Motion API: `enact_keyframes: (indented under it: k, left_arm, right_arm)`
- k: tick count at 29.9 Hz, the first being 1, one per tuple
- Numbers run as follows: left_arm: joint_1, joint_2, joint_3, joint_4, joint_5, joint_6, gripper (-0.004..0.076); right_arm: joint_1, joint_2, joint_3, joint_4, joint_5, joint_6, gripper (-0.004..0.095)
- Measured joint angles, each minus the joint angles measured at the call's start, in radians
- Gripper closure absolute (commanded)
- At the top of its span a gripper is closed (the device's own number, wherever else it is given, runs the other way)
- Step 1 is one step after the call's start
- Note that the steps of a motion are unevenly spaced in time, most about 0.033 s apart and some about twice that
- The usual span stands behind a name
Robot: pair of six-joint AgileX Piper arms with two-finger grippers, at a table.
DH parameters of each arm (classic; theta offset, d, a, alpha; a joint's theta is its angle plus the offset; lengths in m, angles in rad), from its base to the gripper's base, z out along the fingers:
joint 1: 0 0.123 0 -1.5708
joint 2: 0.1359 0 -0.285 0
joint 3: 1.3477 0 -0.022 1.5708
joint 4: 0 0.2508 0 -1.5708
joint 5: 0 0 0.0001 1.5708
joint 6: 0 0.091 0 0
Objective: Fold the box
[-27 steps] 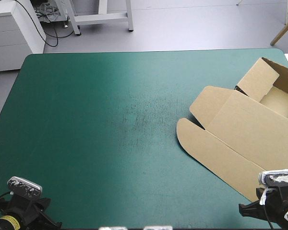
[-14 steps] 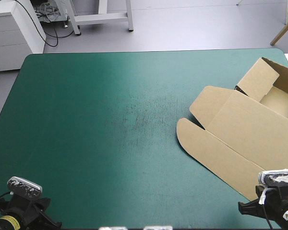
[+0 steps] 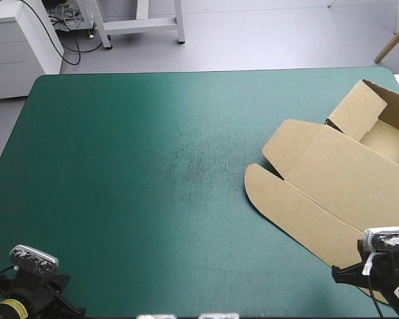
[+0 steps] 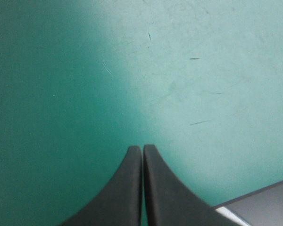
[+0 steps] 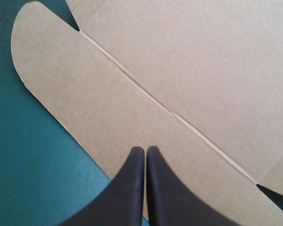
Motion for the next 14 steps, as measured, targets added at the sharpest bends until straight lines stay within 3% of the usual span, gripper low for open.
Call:
enact_keyframes:
  k: [14]
  left_arm:
    - [0.000, 0.000, 0.000, 0.000, 0.000, 0.000, 0.0734]
  right_arm:
    - [0.000, 0.000, 0.000, 0.001, -0.052, 0.000, 0.0912]
